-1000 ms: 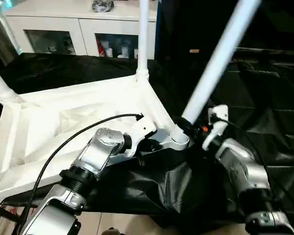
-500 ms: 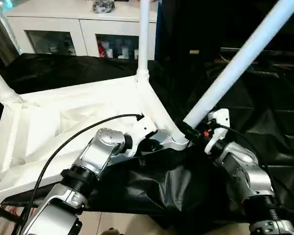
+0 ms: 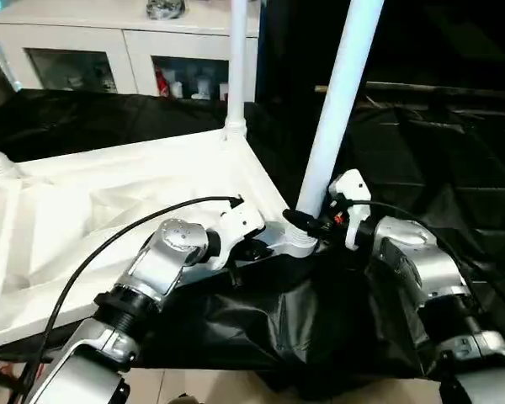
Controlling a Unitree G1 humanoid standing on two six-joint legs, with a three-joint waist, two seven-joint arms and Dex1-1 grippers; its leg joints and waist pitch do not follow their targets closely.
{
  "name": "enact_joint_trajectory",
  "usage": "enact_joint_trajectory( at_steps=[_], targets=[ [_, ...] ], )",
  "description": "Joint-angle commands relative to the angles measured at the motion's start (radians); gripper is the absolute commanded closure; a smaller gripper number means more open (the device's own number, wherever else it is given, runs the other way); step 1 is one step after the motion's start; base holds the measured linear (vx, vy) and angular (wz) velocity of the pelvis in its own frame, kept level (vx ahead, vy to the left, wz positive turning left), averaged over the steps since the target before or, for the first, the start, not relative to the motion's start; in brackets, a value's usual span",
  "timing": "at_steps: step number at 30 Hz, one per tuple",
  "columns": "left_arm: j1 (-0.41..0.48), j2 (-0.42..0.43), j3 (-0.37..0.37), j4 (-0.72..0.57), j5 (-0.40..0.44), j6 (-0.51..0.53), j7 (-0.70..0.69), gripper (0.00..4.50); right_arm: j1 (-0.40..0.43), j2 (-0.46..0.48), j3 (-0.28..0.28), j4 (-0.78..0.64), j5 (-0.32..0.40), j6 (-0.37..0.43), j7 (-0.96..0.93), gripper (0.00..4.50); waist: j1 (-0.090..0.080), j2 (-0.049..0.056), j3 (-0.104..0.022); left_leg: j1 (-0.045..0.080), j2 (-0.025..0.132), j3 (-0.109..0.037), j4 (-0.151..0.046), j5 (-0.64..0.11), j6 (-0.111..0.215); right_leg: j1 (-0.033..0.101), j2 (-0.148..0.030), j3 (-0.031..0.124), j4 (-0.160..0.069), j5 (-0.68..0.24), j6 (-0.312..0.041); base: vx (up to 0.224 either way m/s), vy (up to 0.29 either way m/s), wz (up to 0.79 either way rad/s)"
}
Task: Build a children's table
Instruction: Insert table leg to table base
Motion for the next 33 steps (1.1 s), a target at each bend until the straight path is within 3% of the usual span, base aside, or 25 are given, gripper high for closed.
enact_joint_trajectory(
  at_steps=[1, 4, 5, 7, 8, 9, 10, 16, 18, 22, 24, 25, 26, 27, 28, 29, 31, 32, 33],
  targets=[
    [0.0, -0.006, -0.044, -0.084, -0.031, -0.01, -0.09, 4.5, 0.023, -0.019, 0.059, 0.099, -0.055, 0.021, 0.038, 2.59, 0.007, -0.003, -0.053, 0.009, 0.051, -0.023, -0.08, -0.339, 0.023, 0.04, -0.083, 0.057, -0.086, -0.495, -0.109, 0.0, 0.0, 0.0],
    [0.009, 0.007, -0.058, -0.126, -0.044, 0.001, -0.13, 4.5, 0.012, -0.035, 0.063, 0.127, -0.05, -0.001, 0.105, 2.59, 0.008, -0.003, -0.058, 0.007, 0.053, -0.021, -0.081, -0.31, 0.024, 0.045, -0.079, 0.058, -0.075, -0.409, -0.143, 0.0, 0.0, 0.0],
    [0.012, 0.013, -0.065, -0.141, -0.05, 0.009, -0.15, 4.5, 0.009, -0.041, 0.064, 0.14, -0.051, -0.01, 0.125, 2.59, 0.012, 0.004, -0.058, 0.009, 0.053, -0.02, -0.08, -0.304, 0.025, 0.046, -0.078, 0.059, -0.07, -0.373, -0.164, 0.0, 0.0, 0.0],
    [0.015, 0.022, -0.073, -0.158, -0.055, 0.019, -0.17, 4.5, 0.005, -0.047, 0.066, 0.155, -0.054, -0.023, 0.146, 2.59, 0.011, 0.003, -0.058, 0.009, 0.053, -0.019, -0.081, -0.309, 0.025, 0.048, -0.077, 0.059, -0.069, -0.361, -0.173, 0.0, 0.0, 0.0],
    [0.016, 0.026, -0.076, -0.164, -0.053, 0.021, -0.172, 4.5, 0.0, -0.048, 0.067, 0.175, -0.058, -0.034, 0.153, 2.59, 0.013, 0.007, -0.057, 0.01, 0.052, -0.02, -0.081, -0.319, 0.022, 0.048, -0.076, 0.059, -0.069, -0.361, -0.18, 0.0, 0.0, 0.0],
    [0.016, 0.026, -0.076, -0.164, -0.053, 0.021, -0.172, 4.5, 0.0, -0.048, 0.067, 0.175, -0.058, -0.034, 0.153, 2.59, 0.012, 0.006, -0.057, 0.01, 0.052, -0.02, -0.081, -0.321, 0.02, 0.049, -0.076, 0.058, -0.069, -0.363, -0.181, 0.0, 0.0, 0.0],
    [0.017, 0.031, -0.076, -0.173, -0.05, 0.025, -0.169, 4.5, -0.005, -0.05, 0.067, 0.194, -0.064, -0.049, 0.159, 2.59, 0.015, 0.013, -0.055, 0.011, 0.052, -0.021, -0.082, -0.328, 0.017, 0.048, -0.076, 0.058, -0.07, -0.366, -0.181, 0.0, 0.0, 0.0],
    [0.01, 0.035, -0.061, -0.184, -0.046, 0.052, -0.141, 4.5, -0.01, -0.043, 0.054, 0.223, -0.07, -0.075, 0.141, 2.59, 0.014, 0.017, -0.052, 0.014, 0.052, -0.023, -0.085, -0.367, 0.005, 0.048, -0.075, 0.058, -0.071, -0.373, -0.184, 0.0, 0.0, 0.0],
    [-0.002, 0.019, -0.038, -0.18, -0.041, 0.095, -0.094, 4.5, -0.008, -0.027, 0.032, 0.234, -0.081, -0.076, 0.051, 2.59, 0.012, 0.017, -0.048, 0.013, 0.051, -0.024, -0.086, -0.381, 0.004, 0.047, -0.074, 0.057, -0.073, -0.382, -0.187, 0.0, 0.0, 0.0],
    [-0.03, -0.011, -0.014, -0.156, -0.027, 0.131, -0.016, 4.5, -0.005, 0.012, -0.021, 0.231, -0.091, -0.005, -0.179, 2.6, 0.002, 0.018, -0.037, 0.021, 0.046, -0.03, -0.088, -0.446, -0.013, 0.039, -0.074, 0.051, -0.089, -0.528, -0.138, 0.0, 0.0, 0.0],
    [-0.048, -0.031, -0.002, -0.144, -0.024, 0.152, 0.017, 4.5, 0.005, 0.037, -0.049, 0.209, -0.078, 0.056, -0.257, 2.6, -0.005, 0.017, -0.032, 0.02, 0.04, -0.037, -0.087, -0.472, -0.017, 0.039, -0.077, 0.042, -0.103, -0.641, -0.078, 0.0, 0.0, 0.0],
    [-0.059, -0.044, 0.003, -0.134, -0.021, 0.163, 0.035, 4.5, 0.013, 0.051, -0.057, 0.193, -0.073, 0.077, -0.286, 2.6, -0.004, 0.016, -0.033, 0.022, 0.038, -0.037, -0.085, -0.475, -0.017, 0.037, -0.078, 0.039, -0.107, -0.662, -0.066, 0.0, 0.0, 0.0],
    [-0.065, -0.051, 0.006, -0.128, -0.02, 0.168, 0.045, 4.5, 0.017, 0.059, -0.062, 0.185, -0.071, 0.087, -0.3, 2.6, -0.005, 0.023, -0.03, 0.028, 0.037, -0.036, -0.083, -0.487, -0.016, 0.029, -0.076, 0.038, -0.118, -0.689, -0.049, 0.0, 0.0, 0.0],
    [-0.116, -0.116, 0.035, -0.059, 0.0, 0.221, 0.157, 4.5, 0.039, 0.114, -0.064, 0.14, -0.087, 0.118, -0.401, 2.6, -0.007, 0.03, -0.027, 0.032, 0.035, -0.035, -0.082, -0.497, -0.016, 0.024, -0.071, 0.035, -0.123, -0.691, -0.042, 0.0, 0.0, 0.0],
    [-0.134, -0.139, 0.042, -0.028, 0.011, 0.23, 0.199, 4.5, 0.039, 0.138, -0.068, 0.139, -0.092, 0.124, -0.444, 2.6, -0.009, 0.029, -0.025, 0.035, 0.034, -0.035, -0.08, -0.5, -0.02, 0.021, -0.069, 0.03, -0.125, -0.693, -0.04, 0.0, 0.0, 0.0],
    [-0.172, -0.189, 0.057, 0.049, 0.03, 0.234, 0.293, 4.5, 0.028, 0.193, -0.076, 0.158, -0.096, 0.13, -0.535, 2.6, -0.01, 0.037, -0.027, 0.04, 0.033, -0.037, -0.079, -0.513, -0.026, 0.022, -0.067, 0.024, -0.128, -0.69, -0.032, 0.0, 0.0, 0.0],
    [-0.187, -0.211, 0.063, 0.086, 0.037, 0.231, 0.331, 4.5, 0.018, 0.221, -0.082, 0.176, -0.092, 0.132, -0.586, 2.6, -0.016, 0.037, -0.026, 0.035, 0.032, -0.042, -0.082, -0.524, -0.02, 0.032, -0.068, 0.008, -0.135, -0.692, -0.016, 0.0, 0.0, 0.0],
    [-0.212, -0.25, 0.075, 0.146, 0.036, 0.223, 0.386, 4.5, -0.004, 0.271, -0.092, 0.209, -0.081, 0.145, -0.672, 2.6, -0.02, 0.054, -0.023, 0.04, 0.038, -0.045, -0.085, -0.557, -0.008, 0.034, -0.072, -0.001, -0.143, -0.67, -0.015, 0.0, 0.0, 0.0],
    [-0.22, -0.26, 0.079, 0.161, 0.036, 0.221, 0.402, 4.5, -0.009, 0.284, -0.088, 0.213, -0.083, 0.149, -0.695, 2.6, -0.024, 0.057, -0.02, 0.042, 0.041, -0.047, -0.088, -0.58, -0.008, 0.035, -0.069, -0.008, -0.146, -0.658, -0.015, 0.0, 0.0, 0.0]
  ],
)
